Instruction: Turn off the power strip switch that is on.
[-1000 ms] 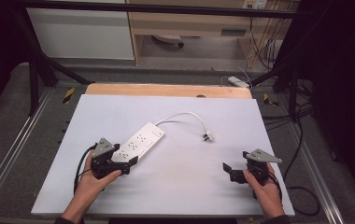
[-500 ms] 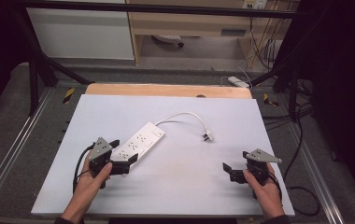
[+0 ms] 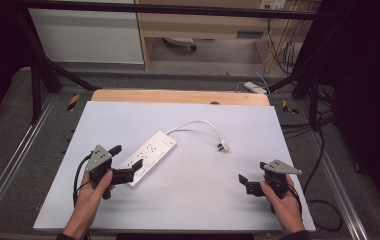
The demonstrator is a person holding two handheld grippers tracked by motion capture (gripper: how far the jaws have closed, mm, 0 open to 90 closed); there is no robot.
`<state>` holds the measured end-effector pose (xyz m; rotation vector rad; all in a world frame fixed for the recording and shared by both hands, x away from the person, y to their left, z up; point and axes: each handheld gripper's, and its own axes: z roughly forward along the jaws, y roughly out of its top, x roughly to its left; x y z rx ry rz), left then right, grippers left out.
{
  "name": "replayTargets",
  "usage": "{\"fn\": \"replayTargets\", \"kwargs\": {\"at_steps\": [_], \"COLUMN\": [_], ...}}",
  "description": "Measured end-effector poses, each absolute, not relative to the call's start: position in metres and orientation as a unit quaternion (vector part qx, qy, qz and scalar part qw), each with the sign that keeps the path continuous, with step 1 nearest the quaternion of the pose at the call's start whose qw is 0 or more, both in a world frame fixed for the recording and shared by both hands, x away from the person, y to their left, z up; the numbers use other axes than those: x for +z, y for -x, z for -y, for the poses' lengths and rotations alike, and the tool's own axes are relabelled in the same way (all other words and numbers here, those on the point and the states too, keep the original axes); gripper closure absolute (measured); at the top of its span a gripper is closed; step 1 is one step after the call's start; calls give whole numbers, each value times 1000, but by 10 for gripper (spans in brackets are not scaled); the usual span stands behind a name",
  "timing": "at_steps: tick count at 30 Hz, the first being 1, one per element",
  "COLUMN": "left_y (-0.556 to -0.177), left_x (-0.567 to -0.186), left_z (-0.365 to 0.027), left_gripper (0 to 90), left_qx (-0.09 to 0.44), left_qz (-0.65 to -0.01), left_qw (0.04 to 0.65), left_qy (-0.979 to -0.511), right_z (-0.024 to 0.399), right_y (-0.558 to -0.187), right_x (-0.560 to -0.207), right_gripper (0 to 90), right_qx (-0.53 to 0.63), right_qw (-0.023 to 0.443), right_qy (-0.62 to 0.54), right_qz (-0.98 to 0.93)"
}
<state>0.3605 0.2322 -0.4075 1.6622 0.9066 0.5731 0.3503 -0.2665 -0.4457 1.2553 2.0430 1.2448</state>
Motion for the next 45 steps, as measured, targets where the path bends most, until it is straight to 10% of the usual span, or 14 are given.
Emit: {"fn": "replayTargets", "kwargs": {"at_steps": [45], "left_y": [-323], "left_x": [-357], "left_z": [-294], "left_gripper": [42], "left_qx": [286], "left_qz": [-423], "left_qw": [573], "left_qy": [-640], "right_z": [268], "right_y": [-350], "right_x": [-446], "right_gripper": [28], "right_qx": [450], "right_qw": [220], "right_qy": [-456], "right_qz": [-736]}}
